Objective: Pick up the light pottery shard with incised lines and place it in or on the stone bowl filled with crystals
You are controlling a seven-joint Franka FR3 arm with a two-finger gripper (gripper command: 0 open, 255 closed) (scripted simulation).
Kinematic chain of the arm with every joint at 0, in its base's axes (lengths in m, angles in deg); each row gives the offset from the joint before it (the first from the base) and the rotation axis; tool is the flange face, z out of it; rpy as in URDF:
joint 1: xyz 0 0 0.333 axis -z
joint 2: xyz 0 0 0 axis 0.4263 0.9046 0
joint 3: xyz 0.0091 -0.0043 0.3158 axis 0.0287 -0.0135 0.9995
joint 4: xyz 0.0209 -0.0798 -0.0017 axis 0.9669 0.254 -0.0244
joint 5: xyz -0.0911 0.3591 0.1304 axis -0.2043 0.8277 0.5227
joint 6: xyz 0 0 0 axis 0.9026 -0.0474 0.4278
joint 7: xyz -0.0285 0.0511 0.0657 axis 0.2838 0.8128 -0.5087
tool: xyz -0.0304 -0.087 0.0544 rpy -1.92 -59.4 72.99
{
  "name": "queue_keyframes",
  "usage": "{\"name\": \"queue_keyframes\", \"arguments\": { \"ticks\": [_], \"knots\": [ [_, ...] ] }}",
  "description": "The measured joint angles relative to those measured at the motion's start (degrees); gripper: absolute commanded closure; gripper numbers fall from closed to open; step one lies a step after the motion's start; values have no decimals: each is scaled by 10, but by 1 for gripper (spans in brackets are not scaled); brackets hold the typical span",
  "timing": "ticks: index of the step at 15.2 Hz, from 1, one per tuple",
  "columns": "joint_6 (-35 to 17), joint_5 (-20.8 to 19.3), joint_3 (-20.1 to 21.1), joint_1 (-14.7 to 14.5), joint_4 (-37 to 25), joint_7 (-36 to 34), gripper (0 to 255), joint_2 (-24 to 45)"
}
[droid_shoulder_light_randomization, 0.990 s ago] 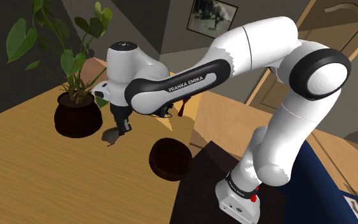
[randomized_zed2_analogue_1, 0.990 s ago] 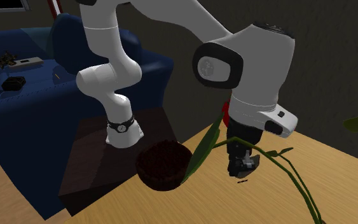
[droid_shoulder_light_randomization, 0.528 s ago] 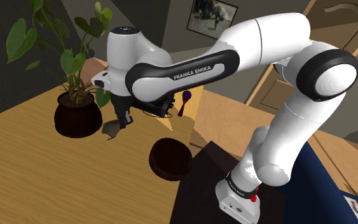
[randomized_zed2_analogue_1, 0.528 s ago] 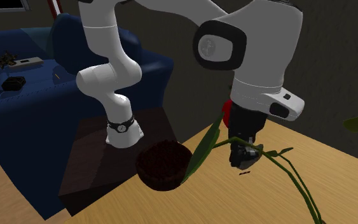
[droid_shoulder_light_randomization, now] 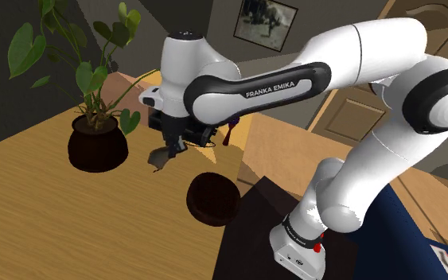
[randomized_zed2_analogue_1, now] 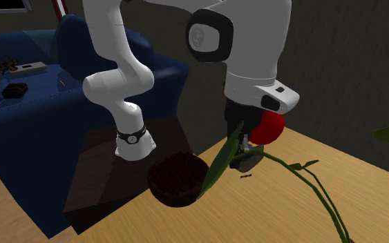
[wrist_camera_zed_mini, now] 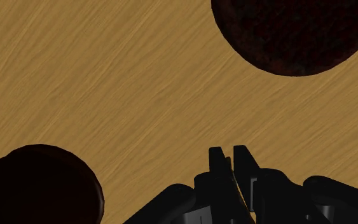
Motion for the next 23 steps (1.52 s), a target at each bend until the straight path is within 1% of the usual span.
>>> {"name": "queue_keyframes", "arguments": {
  "ticks": [3,9,14,15,18,23],
  "knots": [
    [-2,12,-11,2,63,21,255,-63],
    [19,27,-43,4,186,69,255,-210],
    [63,20,-76,11,263,107,255,-332],
    [63,18,-81,12,278,113,255,-349],
    [46,17,-83,12,306,115,255,-358],
    [2,18,-80,12,339,111,255,-347]
  ]
}}
